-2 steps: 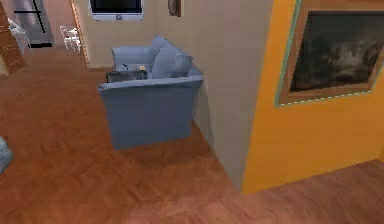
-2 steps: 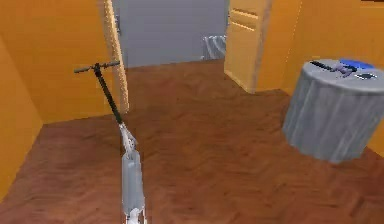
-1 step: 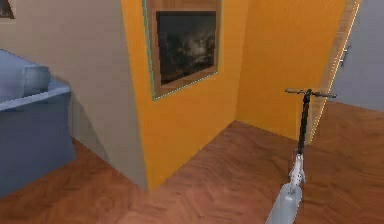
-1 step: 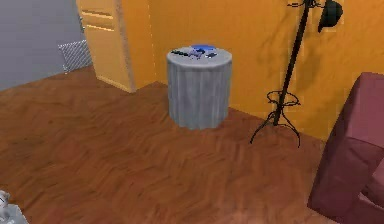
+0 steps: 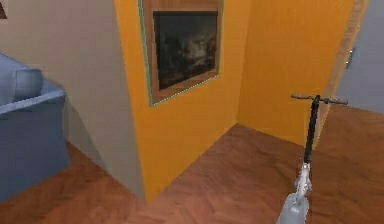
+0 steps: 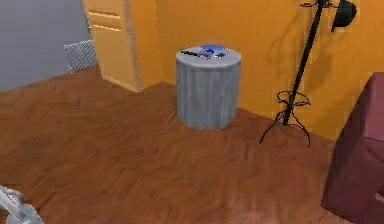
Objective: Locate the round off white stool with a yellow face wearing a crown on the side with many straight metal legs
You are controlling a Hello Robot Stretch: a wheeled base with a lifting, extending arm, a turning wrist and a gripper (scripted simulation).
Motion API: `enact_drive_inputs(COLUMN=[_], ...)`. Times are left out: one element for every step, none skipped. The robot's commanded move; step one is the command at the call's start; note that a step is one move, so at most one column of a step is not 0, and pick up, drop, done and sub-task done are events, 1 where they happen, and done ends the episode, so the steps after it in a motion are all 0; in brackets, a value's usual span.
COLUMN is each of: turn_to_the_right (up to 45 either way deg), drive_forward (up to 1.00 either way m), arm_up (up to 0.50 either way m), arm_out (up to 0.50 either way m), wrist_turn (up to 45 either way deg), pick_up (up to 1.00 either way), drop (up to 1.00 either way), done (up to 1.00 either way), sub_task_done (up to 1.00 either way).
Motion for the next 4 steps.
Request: enact_drive_inputs(turn_to_the_right=[-45.0,-36.0,0.0,-3.0], drive_forward=[0.0,0.0,1.0,0.0], arm_up=[0.0,0.0,0.0,0.0], arm_out=[0.0,0.0,0.0,0.0], wrist_turn=[0.0,0.0,0.0,0.0], pick_up=[0.0,0.0,0.0,0.0], drop=[0.0,0.0,0.0,0.0], done=[0.0,0.0,0.0,0.0], sub_task_done=[0.0,0.0,0.0,0.0])
